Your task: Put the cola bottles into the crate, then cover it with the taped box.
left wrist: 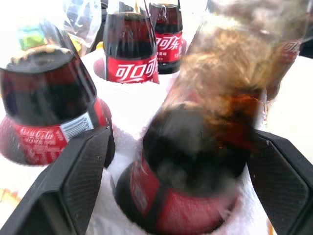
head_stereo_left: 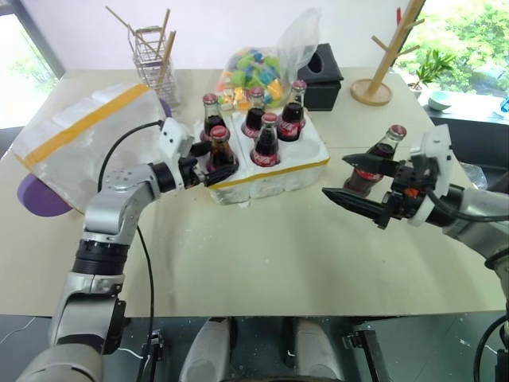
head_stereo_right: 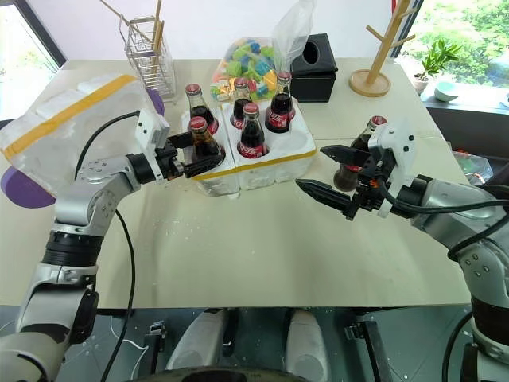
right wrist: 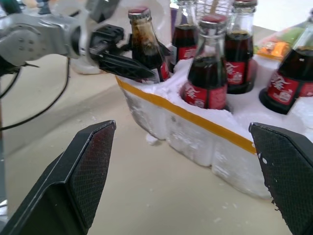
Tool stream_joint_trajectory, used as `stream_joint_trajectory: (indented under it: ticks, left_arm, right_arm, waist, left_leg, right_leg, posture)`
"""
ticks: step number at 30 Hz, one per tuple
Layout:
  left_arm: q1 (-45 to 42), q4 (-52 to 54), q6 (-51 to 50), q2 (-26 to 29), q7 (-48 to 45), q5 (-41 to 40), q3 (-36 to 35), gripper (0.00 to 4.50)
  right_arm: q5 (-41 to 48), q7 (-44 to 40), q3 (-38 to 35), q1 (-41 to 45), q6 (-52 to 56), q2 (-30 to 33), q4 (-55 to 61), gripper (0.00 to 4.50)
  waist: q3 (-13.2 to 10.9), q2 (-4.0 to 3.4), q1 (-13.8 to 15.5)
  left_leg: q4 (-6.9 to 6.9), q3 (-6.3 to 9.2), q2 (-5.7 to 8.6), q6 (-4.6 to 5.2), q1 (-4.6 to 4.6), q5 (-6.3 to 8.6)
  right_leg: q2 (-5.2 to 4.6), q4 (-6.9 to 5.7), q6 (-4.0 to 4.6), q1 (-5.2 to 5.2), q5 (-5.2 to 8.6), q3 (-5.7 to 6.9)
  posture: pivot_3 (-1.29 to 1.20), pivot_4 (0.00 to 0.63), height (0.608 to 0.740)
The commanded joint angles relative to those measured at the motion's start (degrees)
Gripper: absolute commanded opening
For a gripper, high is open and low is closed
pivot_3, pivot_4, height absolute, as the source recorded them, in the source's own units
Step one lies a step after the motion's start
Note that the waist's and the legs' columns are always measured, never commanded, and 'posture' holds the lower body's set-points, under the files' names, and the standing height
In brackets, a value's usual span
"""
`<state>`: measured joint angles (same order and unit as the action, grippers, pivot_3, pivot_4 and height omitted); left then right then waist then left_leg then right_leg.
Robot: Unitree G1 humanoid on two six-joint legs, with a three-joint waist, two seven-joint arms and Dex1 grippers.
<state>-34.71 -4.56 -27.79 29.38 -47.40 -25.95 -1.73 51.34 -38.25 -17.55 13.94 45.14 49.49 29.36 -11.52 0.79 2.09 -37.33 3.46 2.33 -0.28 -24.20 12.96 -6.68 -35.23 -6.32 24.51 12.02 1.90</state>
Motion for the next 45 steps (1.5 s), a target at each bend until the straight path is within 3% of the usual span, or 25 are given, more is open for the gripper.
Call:
stream_joint_trajectory:
  ticks: [1,6,8,12,19,30,34,39,45]
  left_arm:
    - [0.31,8.28,-6.25,3.07,-0.99,-8.58,-7.44,4.48]
    - [0.99,20.09,-22.79,12.03,-6.08,-30.03,-16.78,4.48]
    - [1.87,22.43,-26.12,14.68,-7.39,-34.46,-17.56,4.48]
    - [6.52,30.53,-25.54,20.18,-13.13,-33.64,-12.98,4.48]
    - [3.05,29.28,-18.23,13.22,-10.57,-23.92,-0.75,4.48]
    - [0.79,26.06,-16.44,11.21,-11.51,-21.09,0.35,4.48]
    - [1.58,26.23,-16.32,11.55,-11.23,-20.76,-0.35,4.5]
    - [2.86,26.57,-15.95,12.2,-10.34,-20.28,-1.74,4.5]
    - [5.75,26.95,-16.5,13.96,-8.7,-21.44,-5.66,4.5]
  right_arm:
    - [-3.33,1.88,-4.96,-3.94,-1.12,0.74,-0.76,4.5]
    - [-7.12,7.63,-9.27,-9.62,-0.77,-1.73,-2.99,4.5]
    - [-8.59,9.29,-9.13,-9.67,-1.29,-2.85,-3.84,4.5]
    - [-11.76,12.03,-7.6,-7.61,-3.07,-6.12,-7.64,4.5]
    - [-17.39,9.24,-0.71,0.88,-11.15,-12.31,-20.94,4.5]
    - [-24.14,7.21,3.18,11.51,-20.0,-16.64,-37.67,4.5]
    - [-25.27,5.65,4.32,10.97,-21.83,-16.59,-35.47,2.74]
    - [-22.03,4.88,2.3,13.06,-19.78,-16.29,-29.02,2.76]
    - [-15.81,5.13,2.89,23.19,-13.67,-17.06,-23.46,2.76]
  waist:
    - [-0.01,0.0,-0.01]
    - [0.01,0.01,-0.11]
    - [0.05,-0.07,-0.2]
    - [0.08,-0.11,-0.67]
    - [0.07,-0.07,-1.34]
    - [0.06,-0.09,-1.97]
    - [0.06,-0.1,-1.59]
    - [-0.01,-0.19,-1.77]
    - [-0.12,-0.37,-3.1]
  left_leg:
    - [0.0,-0.01,0.0,0.0,-0.02,0.0]
    - [0.0,-0.01,-0.01,0.0,-0.01,0.0]
    - [0.0,-0.02,-0.04,0.0,0.08,0.0]
    - [0.09,-0.22,-0.03,0.0,0.35,0.0]
    - [0.05,-0.22,-0.05,0.0,0.43,0.0]
    - [0.23,-0.22,-0.05,0.03,0.44,0.02]
    - [0.2,-0.21,-0.05,0.03,0.43,0.02]
    - [0.23,-0.2,-0.06,0.03,0.41,0.02]
    - [0.25,-0.17,-0.08,0.03,0.4,0.02]
  right_leg:
    - [0.0,0.0,0.0,0.01,0.0,0.0]
    - [0.0,0.0,0.02,0.01,0.01,-0.03]
    - [0.02,0.0,0.15,-0.04,0.09,-0.07]
    - [0.02,-0.01,0.25,-0.2,0.14,-0.2]
    - [0.06,0.03,0.3,-0.36,0.12,-0.19]
    - [0.25,0.0,0.16,-0.22,0.05,-0.21]
    - [0.25,0.0,0.16,-0.23,0.05,-0.23]
    - [0.25,-0.01,0.07,-0.17,0.0,-0.24]
    - [0.25,-0.07,0.06,-0.06,-0.02,-0.32]
  posture:
    - [0.0,0.15,0.74]
    - [0.0,0.15,0.74]
    - [0.0,0.15,0.74]
    - [0.0,0.15,0.74]
    - [0.0,0.15,0.74]
    - [0.0,0.15,0.74]
    - [0.0,0.15,0.74]
    - [0.0,0.15,0.74]
    - [0.0,0.15,0.74]
